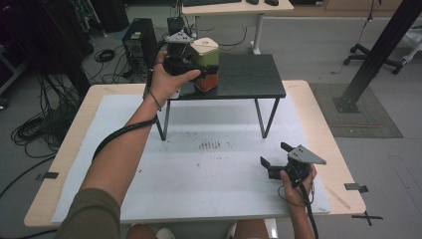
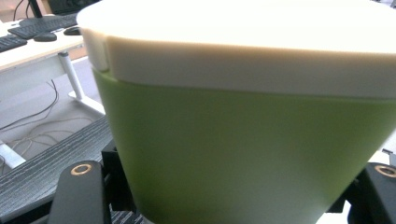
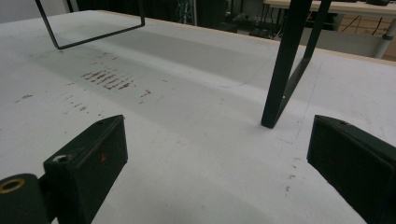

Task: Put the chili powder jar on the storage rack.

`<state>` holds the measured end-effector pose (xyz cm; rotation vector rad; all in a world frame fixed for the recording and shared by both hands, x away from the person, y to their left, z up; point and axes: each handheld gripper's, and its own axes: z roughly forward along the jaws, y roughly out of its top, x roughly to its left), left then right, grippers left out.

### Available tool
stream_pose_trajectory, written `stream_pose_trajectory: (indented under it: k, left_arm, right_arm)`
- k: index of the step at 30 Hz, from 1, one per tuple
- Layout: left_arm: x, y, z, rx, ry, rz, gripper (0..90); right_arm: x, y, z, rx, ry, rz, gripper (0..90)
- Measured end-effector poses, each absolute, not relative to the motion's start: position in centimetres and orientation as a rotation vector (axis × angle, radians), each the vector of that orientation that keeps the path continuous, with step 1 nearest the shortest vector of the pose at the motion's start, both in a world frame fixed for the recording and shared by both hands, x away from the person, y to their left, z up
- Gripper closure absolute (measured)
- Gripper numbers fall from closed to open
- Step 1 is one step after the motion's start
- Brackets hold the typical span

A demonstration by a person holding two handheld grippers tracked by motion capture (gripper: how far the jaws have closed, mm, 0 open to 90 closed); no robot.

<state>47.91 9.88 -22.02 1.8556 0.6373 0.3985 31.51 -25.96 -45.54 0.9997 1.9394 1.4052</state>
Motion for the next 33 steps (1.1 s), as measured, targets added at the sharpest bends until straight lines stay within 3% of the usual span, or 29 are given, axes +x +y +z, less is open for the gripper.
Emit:
stream_pose_trajectory:
  k: [25,33]
  left_arm:
    - [47.84,9.87,-22.0,1.851,0.638,0.411,28.0]
    - [47.4,10.23,-21.47,1.843,0.634,0.449,17.0]
  right_arm:
    - [31.5,-25.95,-45.54,0.999,1.943,1.403,4.9]
    - [31.49,-25.92,-45.52,0.994,1.947,1.399,5.0]
